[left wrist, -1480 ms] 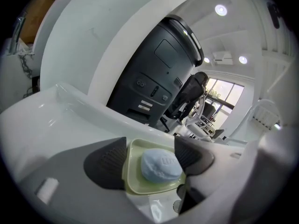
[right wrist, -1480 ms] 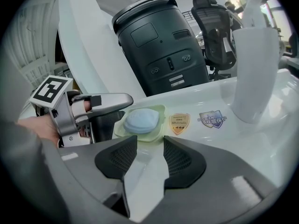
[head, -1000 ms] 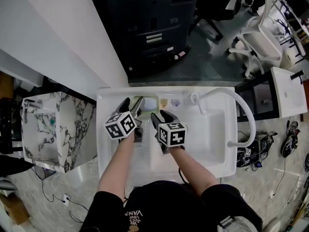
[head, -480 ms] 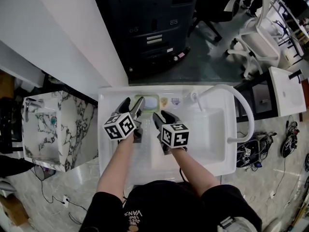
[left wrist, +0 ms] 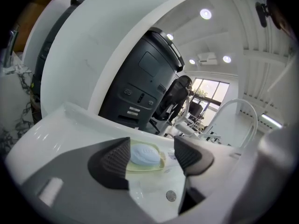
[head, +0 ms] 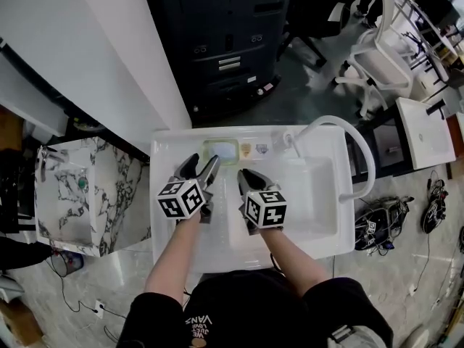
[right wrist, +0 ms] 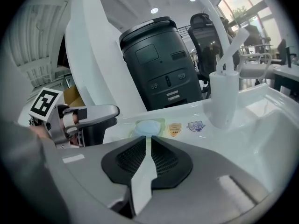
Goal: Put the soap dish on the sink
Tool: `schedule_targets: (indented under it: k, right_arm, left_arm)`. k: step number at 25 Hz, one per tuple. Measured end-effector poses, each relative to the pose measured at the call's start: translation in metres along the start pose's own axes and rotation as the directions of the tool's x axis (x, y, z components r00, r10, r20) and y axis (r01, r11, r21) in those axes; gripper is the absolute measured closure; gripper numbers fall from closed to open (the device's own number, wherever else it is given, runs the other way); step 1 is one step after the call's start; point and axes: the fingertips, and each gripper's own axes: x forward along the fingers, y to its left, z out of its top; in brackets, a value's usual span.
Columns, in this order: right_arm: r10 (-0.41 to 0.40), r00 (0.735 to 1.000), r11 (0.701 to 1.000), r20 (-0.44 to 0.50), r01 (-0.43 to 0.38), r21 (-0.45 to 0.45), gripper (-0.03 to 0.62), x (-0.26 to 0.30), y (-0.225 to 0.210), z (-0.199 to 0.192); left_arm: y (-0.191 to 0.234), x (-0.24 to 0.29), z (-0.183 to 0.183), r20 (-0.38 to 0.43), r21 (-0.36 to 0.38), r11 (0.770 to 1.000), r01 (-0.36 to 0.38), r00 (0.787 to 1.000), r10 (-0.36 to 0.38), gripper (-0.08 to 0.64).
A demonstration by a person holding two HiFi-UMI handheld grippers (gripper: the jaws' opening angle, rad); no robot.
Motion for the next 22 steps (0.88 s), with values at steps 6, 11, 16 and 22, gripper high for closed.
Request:
schedule_targets:
  k: [6, 11, 16, 22]
  right_arm:
    - [-0.024, 0.999, 1.000, 0.036, 0.024, -0.011, 0.554, -0.021, 0.007, 0.000]
    - [-0.037, 0.997, 0.999, 0.070, 0.038, -0.015, 0.569, -0.040, 0.016, 0.000]
    - [-0.041, 0.993, 0.999, 0.108, 0.042, -0.013, 0.583, -0.063, 0.025, -0.001]
    - [-0.029, 0.988, 0.999, 0.149, 0.032, -0.022, 0.589, -0.085, 0.042, -0.005]
  left_arm:
    - [-0.014, -0.022, -0.005, 0.001, 0.033, 0.999, 0.031, 1.000, -0.031, 0.260]
    - [-0.026, -0.041, -0.006, 0.005, 0.090, 0.994, 0.063, 0.998, -0.064, 0.342]
    - [-0.039, -0.064, -0.011, -0.009, 0.170, 0.981, 0.098, 0.995, -0.098, 0.432]
    - [-0.055, -0.089, -0.022, -0.029, 0.218, 0.966, 0.140, 0.990, -0.137, 0.476]
